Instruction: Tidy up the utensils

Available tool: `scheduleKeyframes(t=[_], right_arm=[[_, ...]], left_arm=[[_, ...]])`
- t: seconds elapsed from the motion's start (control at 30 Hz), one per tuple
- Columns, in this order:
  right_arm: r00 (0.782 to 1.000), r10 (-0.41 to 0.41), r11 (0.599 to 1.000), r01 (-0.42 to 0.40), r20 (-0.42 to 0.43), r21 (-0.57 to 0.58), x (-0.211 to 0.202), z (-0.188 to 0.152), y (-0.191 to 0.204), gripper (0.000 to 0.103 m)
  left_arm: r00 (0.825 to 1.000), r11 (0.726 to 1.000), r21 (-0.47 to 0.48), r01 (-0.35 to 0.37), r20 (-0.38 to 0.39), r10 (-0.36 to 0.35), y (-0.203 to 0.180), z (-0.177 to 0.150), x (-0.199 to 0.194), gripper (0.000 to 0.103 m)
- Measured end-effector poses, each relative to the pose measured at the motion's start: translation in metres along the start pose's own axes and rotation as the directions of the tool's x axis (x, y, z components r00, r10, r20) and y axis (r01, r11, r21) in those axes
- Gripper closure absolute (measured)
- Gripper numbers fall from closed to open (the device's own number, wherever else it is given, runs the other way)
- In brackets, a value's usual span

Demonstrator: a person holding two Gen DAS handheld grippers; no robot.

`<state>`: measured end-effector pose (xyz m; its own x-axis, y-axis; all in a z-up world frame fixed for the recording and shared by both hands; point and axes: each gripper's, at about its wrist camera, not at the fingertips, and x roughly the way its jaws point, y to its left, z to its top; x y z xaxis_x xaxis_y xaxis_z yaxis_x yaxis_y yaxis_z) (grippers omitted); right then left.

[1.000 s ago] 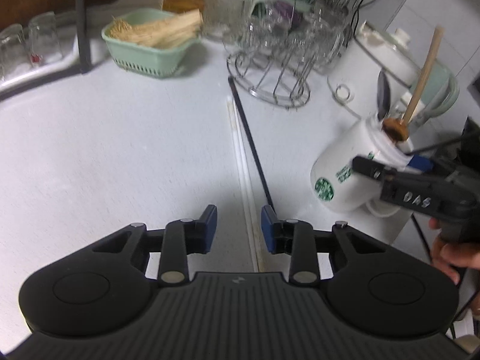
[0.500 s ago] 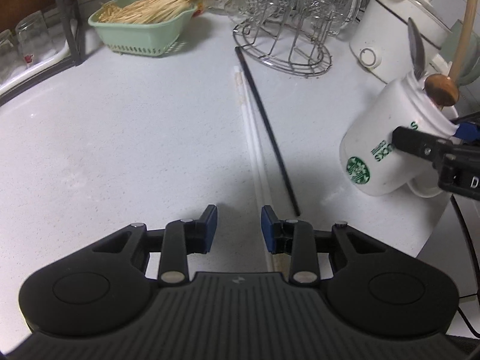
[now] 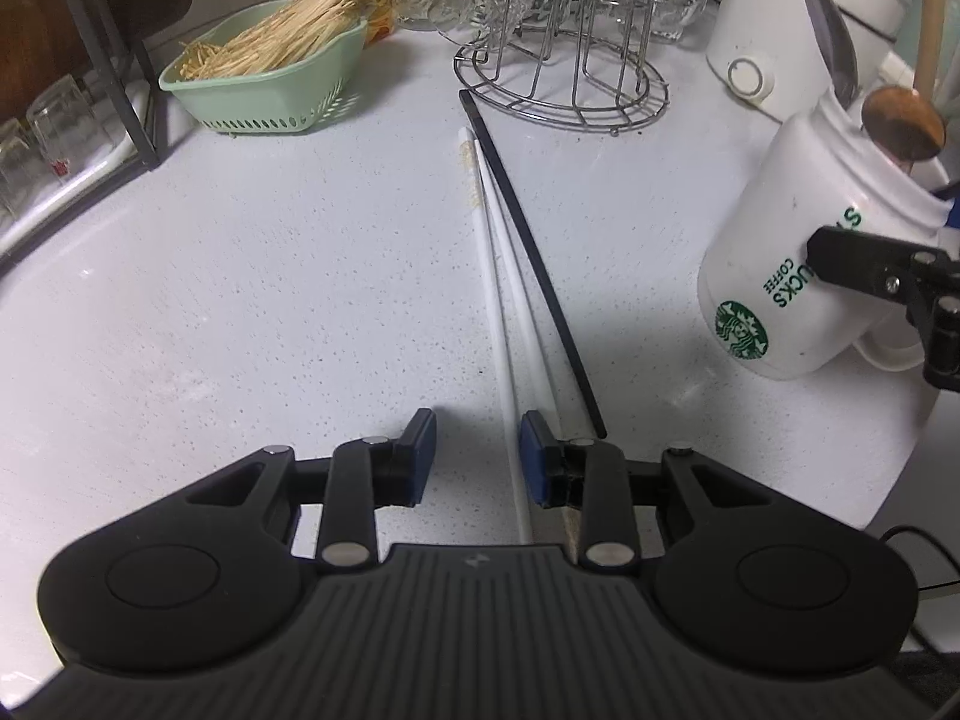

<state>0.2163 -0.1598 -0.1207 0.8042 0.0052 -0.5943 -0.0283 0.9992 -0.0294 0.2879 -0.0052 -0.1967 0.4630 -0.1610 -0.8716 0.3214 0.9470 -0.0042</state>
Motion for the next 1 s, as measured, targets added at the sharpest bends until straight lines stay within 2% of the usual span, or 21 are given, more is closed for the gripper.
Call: scheduleKeyframes(t=[0.07, 0.1, 0.4, 0.6, 1.0], right_arm=[[1.000, 0.000, 1.000, 0.000, 0.004, 0.001, 0.000, 0.000, 0.000, 0.015], [1.000, 0.000, 1.000, 0.000, 0.006, -0.003, 0.000, -0.001, 0.000, 0.015], [1.000, 0.024, 0.999, -0.023, 0.019, -0.038, 0.001, 0.000, -0.001, 0.015], [0.998, 0.051, 0.997, -0.048, 0.036, -0.056, 0.000, -0.003, -0.003, 0.016], [0.991, 0.112, 0.987, -0.103, 0.072, -0.120, -0.002, -0.009, -0.006, 0.016]], left_arm=[[1.000, 1.000, -0.014, 0.004, -0.006, -0.004, -0.002, 0.000, 0.000, 0.094], [1.000, 1.000, -0.015, 0.012, -0.009, -0.012, -0.004, 0.000, -0.001, 0.096], [0.999, 0.996, -0.084, -0.022, -0.030, 0.020, -0.009, -0.008, -0.007, 0.098], [0.998, 0.983, -0.173, -0.060, -0.036, 0.055, -0.010, -0.020, -0.015, 0.098], [0.994, 0.959, -0.262, -0.106, -0.042, 0.099, -0.031, -0.042, -0.038, 0.103]])
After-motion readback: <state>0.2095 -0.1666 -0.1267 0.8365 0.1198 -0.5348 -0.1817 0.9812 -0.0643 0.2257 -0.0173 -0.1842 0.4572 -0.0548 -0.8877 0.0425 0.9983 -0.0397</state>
